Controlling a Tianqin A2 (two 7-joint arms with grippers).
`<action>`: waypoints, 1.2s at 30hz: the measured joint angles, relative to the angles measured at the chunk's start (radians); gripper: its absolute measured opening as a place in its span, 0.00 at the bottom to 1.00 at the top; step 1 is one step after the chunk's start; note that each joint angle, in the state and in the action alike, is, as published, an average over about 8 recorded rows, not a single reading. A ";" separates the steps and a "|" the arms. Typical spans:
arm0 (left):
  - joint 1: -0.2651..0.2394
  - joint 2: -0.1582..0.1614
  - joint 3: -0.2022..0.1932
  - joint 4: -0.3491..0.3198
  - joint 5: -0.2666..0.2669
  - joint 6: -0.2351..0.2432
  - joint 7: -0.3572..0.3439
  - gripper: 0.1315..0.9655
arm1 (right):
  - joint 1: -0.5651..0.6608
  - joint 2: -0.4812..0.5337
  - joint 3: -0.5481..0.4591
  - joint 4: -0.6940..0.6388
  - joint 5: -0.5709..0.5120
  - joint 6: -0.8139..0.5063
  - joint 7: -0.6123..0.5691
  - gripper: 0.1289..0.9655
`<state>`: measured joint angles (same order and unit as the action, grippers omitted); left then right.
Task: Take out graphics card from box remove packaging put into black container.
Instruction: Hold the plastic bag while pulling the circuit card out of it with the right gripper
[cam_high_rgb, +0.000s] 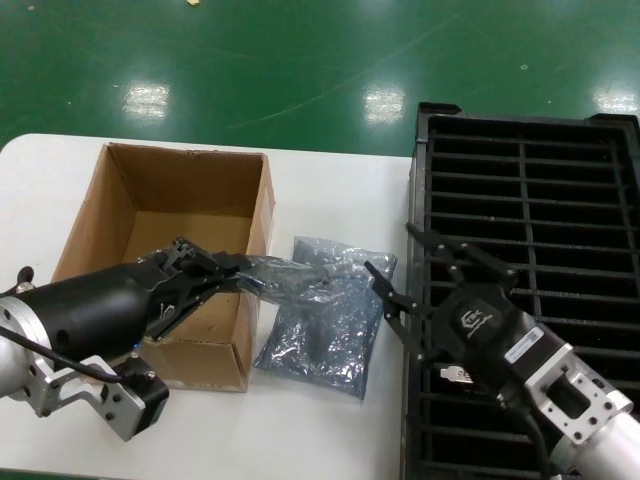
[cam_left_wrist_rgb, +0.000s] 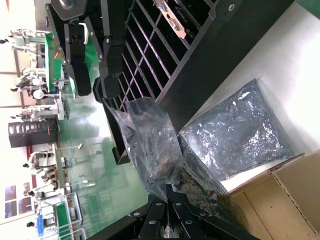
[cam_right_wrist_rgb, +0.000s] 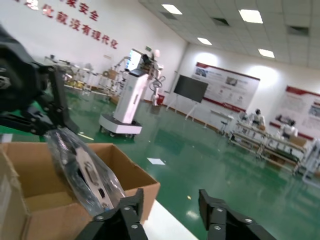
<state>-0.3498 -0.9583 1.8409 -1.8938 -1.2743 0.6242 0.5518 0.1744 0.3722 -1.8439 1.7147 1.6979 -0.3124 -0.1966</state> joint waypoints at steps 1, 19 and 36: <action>0.000 0.000 0.000 0.000 0.000 0.000 0.000 0.01 | -0.001 -0.004 0.002 0.001 0.006 -0.011 -0.020 0.41; 0.000 0.000 0.000 0.000 0.000 0.000 0.000 0.01 | -0.010 0.010 0.001 -0.013 0.055 -0.186 -0.253 0.09; 0.000 0.000 0.000 0.000 0.000 0.000 0.000 0.01 | 0.214 0.030 -0.108 -0.167 -0.070 -0.228 -0.103 0.01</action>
<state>-0.3498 -0.9582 1.8408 -1.8938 -1.2743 0.6242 0.5518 0.3887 0.4025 -1.9519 1.5482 1.6281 -0.5407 -0.2993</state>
